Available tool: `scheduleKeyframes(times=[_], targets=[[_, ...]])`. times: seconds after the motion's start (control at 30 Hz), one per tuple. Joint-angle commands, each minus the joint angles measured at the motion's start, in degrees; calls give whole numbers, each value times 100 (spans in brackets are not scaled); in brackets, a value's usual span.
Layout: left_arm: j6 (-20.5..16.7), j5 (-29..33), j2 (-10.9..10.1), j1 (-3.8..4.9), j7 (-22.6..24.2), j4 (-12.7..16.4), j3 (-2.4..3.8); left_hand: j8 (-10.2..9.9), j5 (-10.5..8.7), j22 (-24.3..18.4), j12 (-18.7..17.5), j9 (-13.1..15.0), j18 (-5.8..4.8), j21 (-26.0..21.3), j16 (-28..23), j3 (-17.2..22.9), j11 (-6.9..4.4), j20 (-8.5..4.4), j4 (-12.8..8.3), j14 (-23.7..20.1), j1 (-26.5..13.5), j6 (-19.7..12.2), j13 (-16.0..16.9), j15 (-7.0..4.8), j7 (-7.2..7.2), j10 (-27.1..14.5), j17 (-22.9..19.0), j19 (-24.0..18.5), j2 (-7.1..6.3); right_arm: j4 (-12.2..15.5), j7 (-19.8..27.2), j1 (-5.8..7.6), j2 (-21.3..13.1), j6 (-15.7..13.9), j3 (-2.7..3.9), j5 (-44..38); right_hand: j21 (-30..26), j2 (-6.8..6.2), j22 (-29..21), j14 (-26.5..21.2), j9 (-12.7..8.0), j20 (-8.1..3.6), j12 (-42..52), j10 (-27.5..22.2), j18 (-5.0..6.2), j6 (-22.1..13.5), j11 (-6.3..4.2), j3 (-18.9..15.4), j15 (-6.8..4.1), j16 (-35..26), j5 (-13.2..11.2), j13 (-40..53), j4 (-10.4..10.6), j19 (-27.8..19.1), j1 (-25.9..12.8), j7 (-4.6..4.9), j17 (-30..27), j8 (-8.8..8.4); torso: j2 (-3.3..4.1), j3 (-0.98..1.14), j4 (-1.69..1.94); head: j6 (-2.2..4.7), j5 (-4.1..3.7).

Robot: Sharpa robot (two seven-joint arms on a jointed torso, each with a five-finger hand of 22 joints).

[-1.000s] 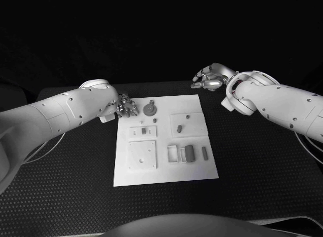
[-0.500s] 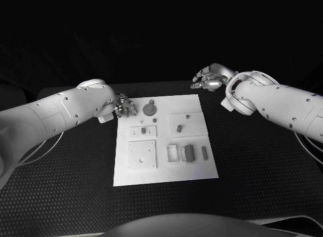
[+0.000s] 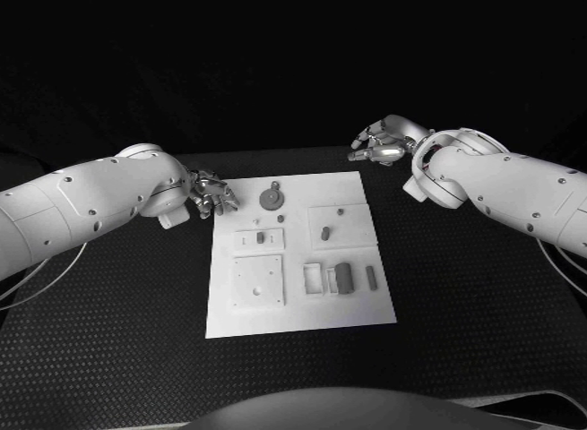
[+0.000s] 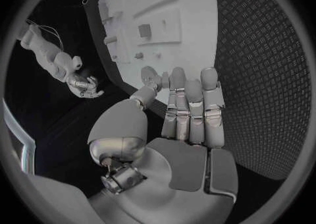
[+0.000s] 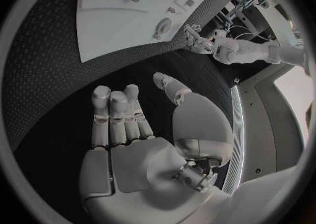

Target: Assemble the parts on the task board

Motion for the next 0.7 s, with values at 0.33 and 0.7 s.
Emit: scheduleKeyframes(times=[0.33, 0.7], targets=[[-191, 207, -395, 0, -288, 914, -120, 133, 23, 130, 211, 0, 89, 188, 245, 134, -93, -109, -26, 136, 71, 145, 171, -96, -64, 143, 120, 200, 80, 13, 28, -3, -21, 68, 3, 6, -36, 16, -3, -23, -7, -27, 23, -25, 303, -48, 12, -11, -6, -5, 16, -12, 33, 27, -55, 83, -10, 34, 11, -13, -11, -22, 39], [-456, -197, -452, -22, -344, 1198, -411, 211, 23, 133, 364, -6, 90, 320, 361, 147, -153, -169, -11, 215, -1, 262, 279, -163, -123, 197, 160, 289, -21, 19, 29, -3, -23, 78, 3, 6, -37, 15, -3, -23, -8, -27, 24, -25, 303, -49, 12, -11, -6, -5, 16, -14, 34, 26, -56, 83, -11, 35, 10, -7, -19, -51, 71]])
